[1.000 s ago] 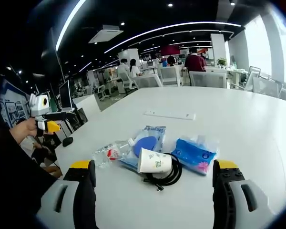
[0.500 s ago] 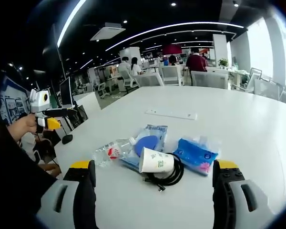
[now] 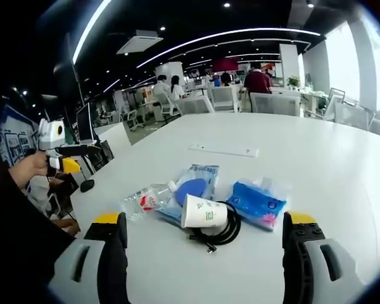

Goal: Arrange the tabletop items into an orderly group along one side of the table until the central work area is clear of visible clutter.

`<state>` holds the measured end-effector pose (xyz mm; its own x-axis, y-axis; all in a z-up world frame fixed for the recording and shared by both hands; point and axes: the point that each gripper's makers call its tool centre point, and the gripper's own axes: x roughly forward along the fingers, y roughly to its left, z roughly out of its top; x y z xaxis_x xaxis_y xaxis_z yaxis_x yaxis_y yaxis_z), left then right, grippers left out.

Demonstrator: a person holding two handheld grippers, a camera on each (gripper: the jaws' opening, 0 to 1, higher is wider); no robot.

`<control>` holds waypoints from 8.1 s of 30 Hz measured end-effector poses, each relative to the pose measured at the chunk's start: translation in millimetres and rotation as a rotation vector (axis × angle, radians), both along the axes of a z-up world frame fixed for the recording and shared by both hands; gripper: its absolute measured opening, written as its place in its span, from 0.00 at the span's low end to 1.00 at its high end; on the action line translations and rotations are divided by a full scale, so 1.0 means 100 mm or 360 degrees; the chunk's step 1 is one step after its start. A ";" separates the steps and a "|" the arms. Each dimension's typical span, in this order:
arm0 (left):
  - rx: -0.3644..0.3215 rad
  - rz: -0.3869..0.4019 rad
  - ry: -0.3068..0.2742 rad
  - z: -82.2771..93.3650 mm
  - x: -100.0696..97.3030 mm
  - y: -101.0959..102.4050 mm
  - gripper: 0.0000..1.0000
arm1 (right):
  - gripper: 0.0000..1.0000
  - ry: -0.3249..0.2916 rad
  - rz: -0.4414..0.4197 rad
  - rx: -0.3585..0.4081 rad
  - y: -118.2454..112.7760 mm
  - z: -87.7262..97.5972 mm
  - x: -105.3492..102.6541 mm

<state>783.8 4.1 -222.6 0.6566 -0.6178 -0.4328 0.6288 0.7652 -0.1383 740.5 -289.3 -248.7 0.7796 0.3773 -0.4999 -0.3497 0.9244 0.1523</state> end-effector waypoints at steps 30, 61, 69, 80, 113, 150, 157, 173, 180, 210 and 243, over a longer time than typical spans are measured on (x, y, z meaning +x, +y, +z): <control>0.0083 -0.0149 0.0134 -0.13 0.33 -0.45 0.91 | 0.99 0.0010 -0.0088 0.0006 -0.09 -0.08 0.00; 0.0384 -0.0238 0.0419 -0.98 0.74 -1.00 0.66 | 0.95 0.0033 -0.0105 -0.0003 -0.08 -0.17 -0.03; 0.0443 -0.0228 0.0486 -1.14 0.86 -1.09 0.61 | 0.95 0.0049 -0.0113 -0.0011 -0.10 -0.22 -0.03; 0.0521 -0.0255 0.0538 -1.29 0.97 -1.15 0.51 | 0.93 0.0066 -0.0150 0.0006 -0.15 -0.28 -0.05; 0.0771 -0.0313 0.0719 -1.74 1.13 -1.24 0.24 | 0.90 0.0131 -0.0221 0.0032 -0.28 -0.43 -0.13; 0.0739 -0.0284 0.0718 -1.58 1.08 -1.15 0.20 | 0.89 0.0116 -0.0200 0.0046 -0.22 -0.44 -0.14; 0.0699 -0.0264 0.0656 -1.37 1.05 -1.08 0.20 | 0.89 0.0106 -0.0168 0.0050 -0.17 -0.42 -0.14; 0.0618 -0.0204 0.0464 -0.80 0.84 -0.79 0.19 | 0.89 0.0083 -0.0134 0.0061 -0.11 -0.38 -0.12; 0.0571 -0.0182 0.0416 -0.64 0.72 -0.64 0.19 | 0.89 0.0070 -0.0109 0.0063 -0.03 -0.36 -0.12; 0.0474 -0.0050 0.0293 -0.32 0.07 -0.05 0.19 | 0.90 0.0005 -0.0028 0.0037 0.20 -0.24 -0.14; 0.0476 0.0062 0.0281 -0.34 -0.17 0.12 0.21 | 0.90 0.0017 0.0011 0.0033 0.25 -0.29 -0.20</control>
